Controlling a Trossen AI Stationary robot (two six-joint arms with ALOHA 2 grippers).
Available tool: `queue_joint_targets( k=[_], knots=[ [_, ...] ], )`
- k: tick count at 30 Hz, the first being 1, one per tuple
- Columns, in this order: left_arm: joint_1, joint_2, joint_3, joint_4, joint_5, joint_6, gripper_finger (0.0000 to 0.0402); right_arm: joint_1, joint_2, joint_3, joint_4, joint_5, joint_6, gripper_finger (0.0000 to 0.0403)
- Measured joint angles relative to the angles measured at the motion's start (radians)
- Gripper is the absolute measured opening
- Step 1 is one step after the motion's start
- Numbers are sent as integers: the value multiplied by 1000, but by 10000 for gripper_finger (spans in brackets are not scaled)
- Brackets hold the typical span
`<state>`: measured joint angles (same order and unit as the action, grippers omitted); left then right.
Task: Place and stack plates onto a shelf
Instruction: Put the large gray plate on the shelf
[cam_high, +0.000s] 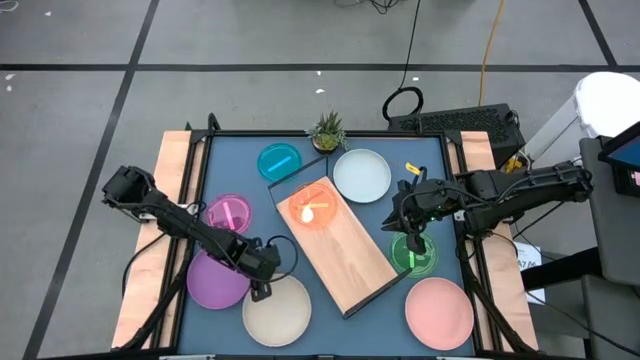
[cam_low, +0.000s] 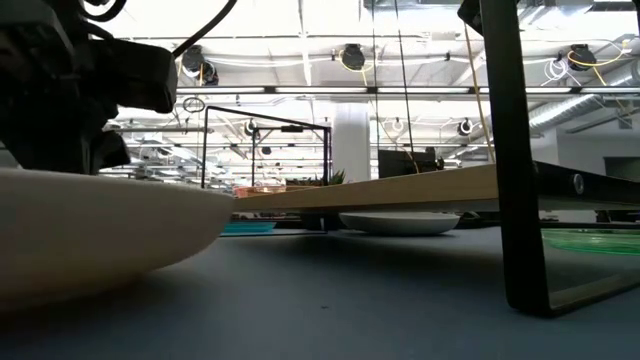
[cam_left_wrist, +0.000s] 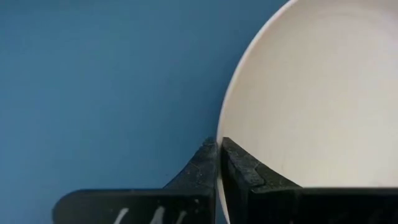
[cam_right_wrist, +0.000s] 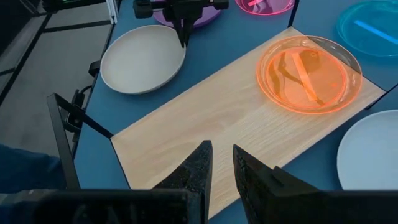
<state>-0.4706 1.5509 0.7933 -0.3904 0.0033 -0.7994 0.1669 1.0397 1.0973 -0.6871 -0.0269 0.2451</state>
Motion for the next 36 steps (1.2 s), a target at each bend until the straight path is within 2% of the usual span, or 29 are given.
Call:
queue_joint_targets(
  k=[4, 11, 27, 36],
  knots=[
    [0, 0, 0, 13, 16, -24, 7, 0, 0, 0, 0, 0, 0, 51],
    [0, -2, 48, 11, 112, -42, 7, 0, 0, 0, 0, 0, 0, 51],
    [36, -2, 249, -196, 74, -124, 7, 0, 0, 0, 2, 0, 3, 51],
    [81, -3, 339, -371, 63, -165, 7, 0, 0, 0, 2, 1, 1, 48]
  ],
)
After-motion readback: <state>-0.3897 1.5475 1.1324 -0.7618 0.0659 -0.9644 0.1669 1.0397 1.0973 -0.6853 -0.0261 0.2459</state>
